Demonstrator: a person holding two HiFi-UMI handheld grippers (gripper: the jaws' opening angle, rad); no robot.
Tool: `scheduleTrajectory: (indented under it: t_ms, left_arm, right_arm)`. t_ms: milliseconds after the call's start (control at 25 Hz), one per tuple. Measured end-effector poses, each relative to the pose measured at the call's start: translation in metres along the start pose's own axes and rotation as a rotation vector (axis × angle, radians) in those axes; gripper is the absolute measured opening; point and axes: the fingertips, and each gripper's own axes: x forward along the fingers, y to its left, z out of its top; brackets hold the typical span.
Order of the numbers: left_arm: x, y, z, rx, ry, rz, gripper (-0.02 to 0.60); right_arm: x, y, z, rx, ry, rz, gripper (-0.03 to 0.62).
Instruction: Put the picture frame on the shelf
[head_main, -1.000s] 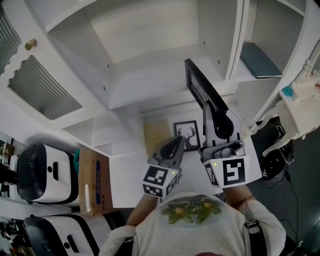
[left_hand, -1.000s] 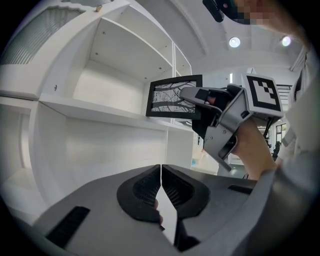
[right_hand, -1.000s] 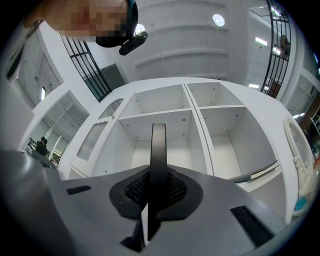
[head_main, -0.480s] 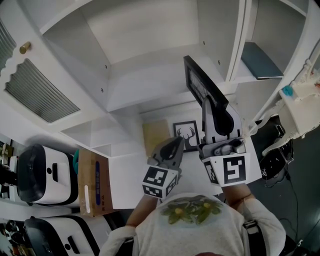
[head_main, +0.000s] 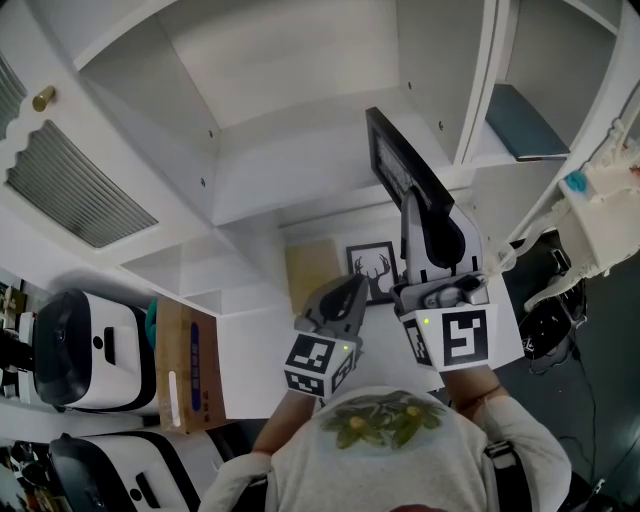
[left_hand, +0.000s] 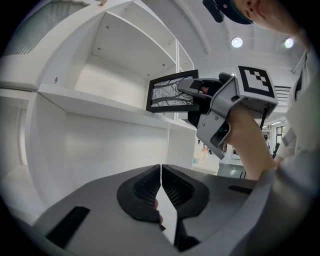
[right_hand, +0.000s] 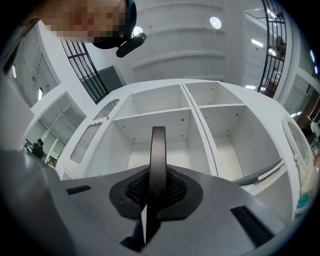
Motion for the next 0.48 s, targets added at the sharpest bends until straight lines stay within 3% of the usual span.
scheduleTrajectory:
  t_ms: [480]
  left_arm:
    - [0.003, 0.006, -0.004, -0.007, 0.007, -0.003, 0.034]
  right_arm:
    - [0.013, -0.003, -0.007, -0.018, 0.010, -0.032, 0.037]
